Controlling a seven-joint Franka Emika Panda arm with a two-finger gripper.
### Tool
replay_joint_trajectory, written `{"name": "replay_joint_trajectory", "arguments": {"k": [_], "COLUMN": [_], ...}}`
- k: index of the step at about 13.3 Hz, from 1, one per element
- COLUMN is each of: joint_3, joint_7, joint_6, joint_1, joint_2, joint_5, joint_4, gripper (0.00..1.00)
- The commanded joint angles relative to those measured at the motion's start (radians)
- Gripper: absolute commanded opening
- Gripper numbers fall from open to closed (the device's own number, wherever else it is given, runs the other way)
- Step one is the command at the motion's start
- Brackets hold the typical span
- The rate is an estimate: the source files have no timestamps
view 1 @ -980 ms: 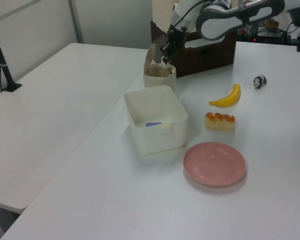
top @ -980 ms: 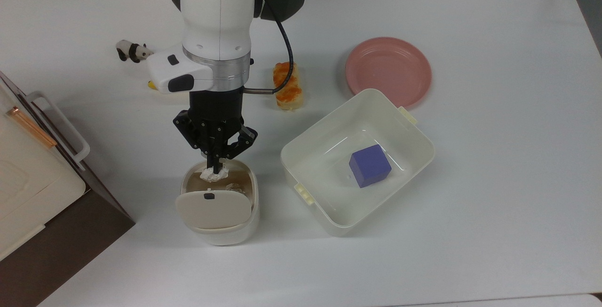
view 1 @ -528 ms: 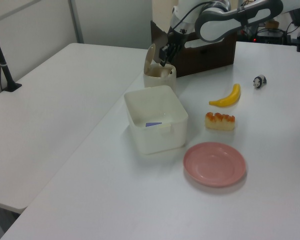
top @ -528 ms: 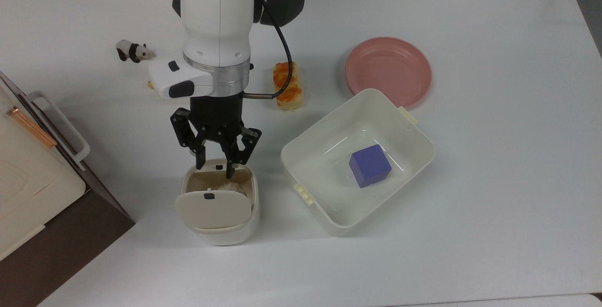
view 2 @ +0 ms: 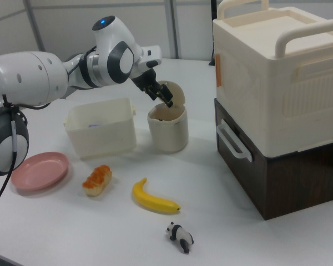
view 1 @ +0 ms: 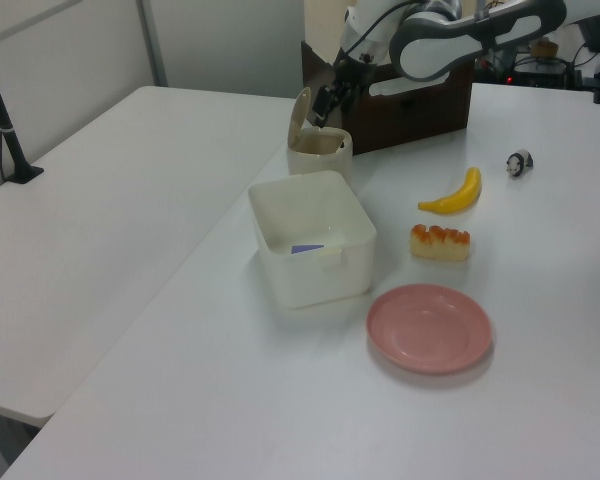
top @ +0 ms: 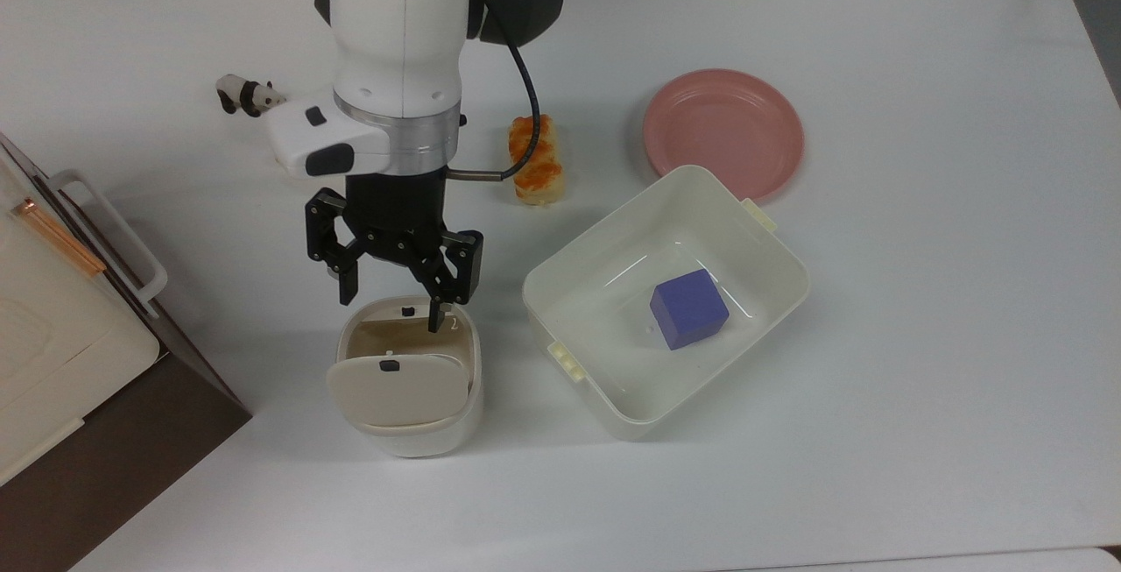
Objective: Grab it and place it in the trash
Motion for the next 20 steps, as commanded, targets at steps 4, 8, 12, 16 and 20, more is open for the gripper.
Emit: {"name": "replay_joint_trajectory", "arguments": {"k": [4,8,12,16,20], "joint_3": [-0.002,-0.006,-0.008,0.001,0.006], "joint_7": [-0.326,-0.504,-0.528,-0.496,-0.373], "joint_6": [-0.373,-0.625,-0.736,-0.729,-0.739], "joint_1": [-0.023,-0.095,-0.144,-0.141,-0.112], "joint_2": [-0.092,-0.167,-0.182,-0.183,-0.183], "joint_5": [0.102,0.282,0.322,0.325,0.327], "joint_4": [-0.002,0.079,0.159,0.160,0.157], "gripper": [0.86,1.00,1.00,1.00,1.00]}}
